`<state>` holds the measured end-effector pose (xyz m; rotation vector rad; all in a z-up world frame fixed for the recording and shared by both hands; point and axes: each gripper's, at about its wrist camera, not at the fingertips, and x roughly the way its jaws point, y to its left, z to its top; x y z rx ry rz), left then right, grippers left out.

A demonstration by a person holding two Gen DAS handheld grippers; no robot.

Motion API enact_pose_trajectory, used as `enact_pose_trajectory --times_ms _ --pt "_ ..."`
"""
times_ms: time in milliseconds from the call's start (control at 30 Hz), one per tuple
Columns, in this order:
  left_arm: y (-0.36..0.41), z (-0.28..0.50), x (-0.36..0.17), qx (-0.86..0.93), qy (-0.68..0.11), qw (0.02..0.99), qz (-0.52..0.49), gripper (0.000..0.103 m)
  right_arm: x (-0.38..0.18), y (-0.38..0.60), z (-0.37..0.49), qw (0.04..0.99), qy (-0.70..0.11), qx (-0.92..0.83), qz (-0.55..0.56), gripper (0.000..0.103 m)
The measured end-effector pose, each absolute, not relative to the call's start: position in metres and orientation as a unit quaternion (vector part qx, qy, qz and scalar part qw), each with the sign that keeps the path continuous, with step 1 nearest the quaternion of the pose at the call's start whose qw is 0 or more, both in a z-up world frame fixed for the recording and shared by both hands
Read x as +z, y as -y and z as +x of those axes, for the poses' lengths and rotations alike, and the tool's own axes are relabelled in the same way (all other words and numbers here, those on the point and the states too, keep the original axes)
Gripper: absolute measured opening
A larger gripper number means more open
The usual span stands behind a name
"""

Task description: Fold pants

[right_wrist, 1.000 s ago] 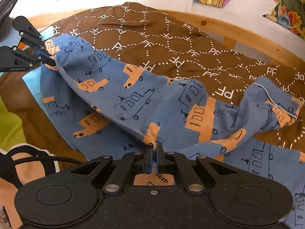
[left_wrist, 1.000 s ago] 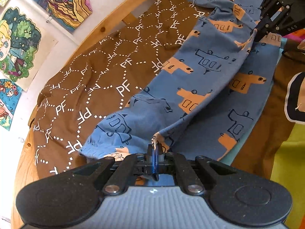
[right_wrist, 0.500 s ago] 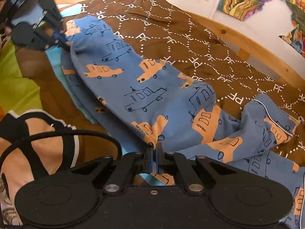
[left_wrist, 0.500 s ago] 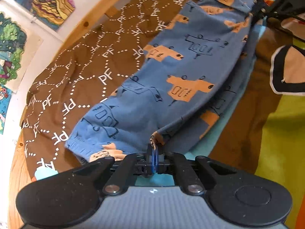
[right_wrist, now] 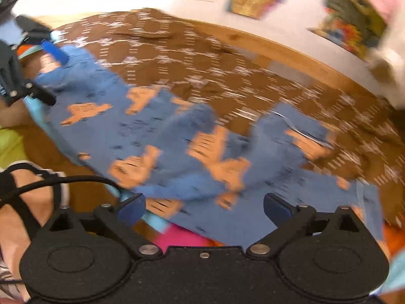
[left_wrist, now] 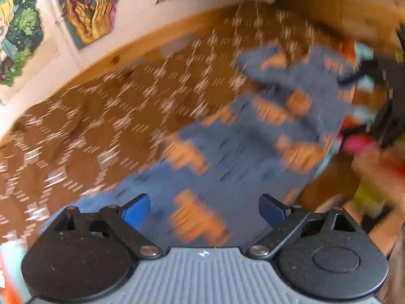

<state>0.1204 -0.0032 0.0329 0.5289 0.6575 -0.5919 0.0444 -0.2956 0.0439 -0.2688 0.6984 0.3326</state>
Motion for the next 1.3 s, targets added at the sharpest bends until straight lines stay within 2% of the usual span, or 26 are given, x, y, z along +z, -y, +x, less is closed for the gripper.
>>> enact_pose_trajectory --times_ms 167,233,467,633,700,867,1067,1300 --pt "0.064 0.131 0.024 -0.338 -0.304 0.878 0.149 0.096 0.043 0.344 0.038 0.927 -0.364 0.072 -0.059 0.102" --pt "0.083 0.137 0.015 -0.361 -0.314 0.872 0.109 0.092 0.043 0.363 0.032 0.927 -0.369 0.043 -0.041 0.102" --pt "0.100 0.161 -0.026 -0.372 -0.390 0.842 0.008 0.059 0.044 0.398 0.021 0.926 -0.372 0.016 -0.058 0.102" --pt "0.097 0.162 -0.036 -0.377 -0.399 0.836 0.000 0.038 0.050 0.395 0.044 0.929 -0.360 0.045 -0.070 0.102" --pt "0.097 0.163 -0.036 -0.386 -0.400 0.831 -0.010 0.022 0.053 0.387 0.061 0.931 -0.352 0.062 -0.075 0.101" --pt "0.096 0.167 -0.037 -0.390 -0.414 0.821 -0.040 0.007 0.069 0.358 0.113 0.931 -0.340 0.108 -0.080 0.088" --pt "0.094 0.167 -0.035 -0.394 -0.417 0.818 -0.036 0.004 0.074 0.324 0.177 0.924 -0.346 0.135 -0.085 0.061" --pt "0.096 0.167 -0.035 -0.391 -0.417 0.820 -0.025 0.002 0.052 0.305 0.219 0.910 -0.391 0.125 -0.057 0.048"
